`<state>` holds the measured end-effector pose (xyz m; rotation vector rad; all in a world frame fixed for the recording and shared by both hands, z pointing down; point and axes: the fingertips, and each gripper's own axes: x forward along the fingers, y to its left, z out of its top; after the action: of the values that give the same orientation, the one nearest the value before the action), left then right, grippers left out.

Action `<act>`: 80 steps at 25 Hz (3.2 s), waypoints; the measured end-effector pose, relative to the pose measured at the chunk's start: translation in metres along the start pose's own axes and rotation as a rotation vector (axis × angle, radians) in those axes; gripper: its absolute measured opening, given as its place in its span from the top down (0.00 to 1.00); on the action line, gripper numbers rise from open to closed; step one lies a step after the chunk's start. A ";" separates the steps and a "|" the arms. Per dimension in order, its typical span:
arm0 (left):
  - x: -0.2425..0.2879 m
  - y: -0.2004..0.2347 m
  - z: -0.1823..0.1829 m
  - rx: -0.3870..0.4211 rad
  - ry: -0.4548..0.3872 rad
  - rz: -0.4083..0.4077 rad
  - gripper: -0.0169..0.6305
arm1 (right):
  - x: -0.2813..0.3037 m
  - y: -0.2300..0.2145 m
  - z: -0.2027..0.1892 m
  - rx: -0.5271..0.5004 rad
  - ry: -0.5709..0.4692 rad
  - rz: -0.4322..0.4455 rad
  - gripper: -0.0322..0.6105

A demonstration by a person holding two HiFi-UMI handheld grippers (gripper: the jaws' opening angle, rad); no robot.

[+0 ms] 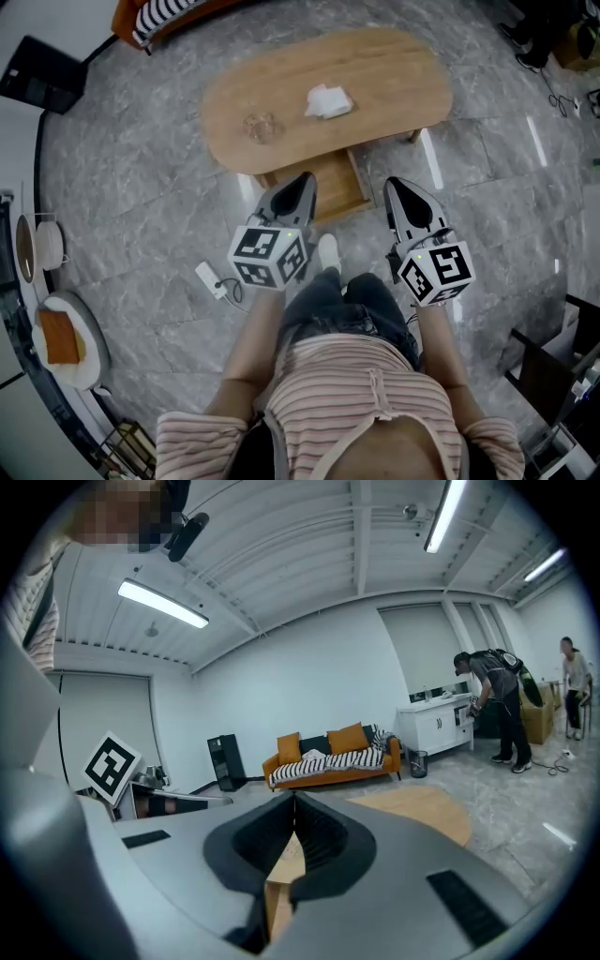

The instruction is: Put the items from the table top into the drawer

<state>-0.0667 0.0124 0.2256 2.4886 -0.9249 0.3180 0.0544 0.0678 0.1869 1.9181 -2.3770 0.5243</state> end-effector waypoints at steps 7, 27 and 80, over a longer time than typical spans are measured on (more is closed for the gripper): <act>0.041 0.032 0.003 -0.007 0.031 0.024 0.95 | 0.038 -0.015 0.001 -0.004 0.045 0.003 0.94; 0.236 0.131 -0.068 -0.302 0.206 0.338 0.79 | 0.184 -0.147 -0.011 -0.044 0.226 0.241 0.94; 0.396 0.244 -0.187 -0.532 0.228 0.587 0.80 | 0.315 -0.206 -0.204 -0.090 0.545 0.408 0.94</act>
<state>0.0570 -0.2773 0.6155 1.6333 -1.4102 0.4585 0.1423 -0.2072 0.5032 1.0612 -2.3464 0.8164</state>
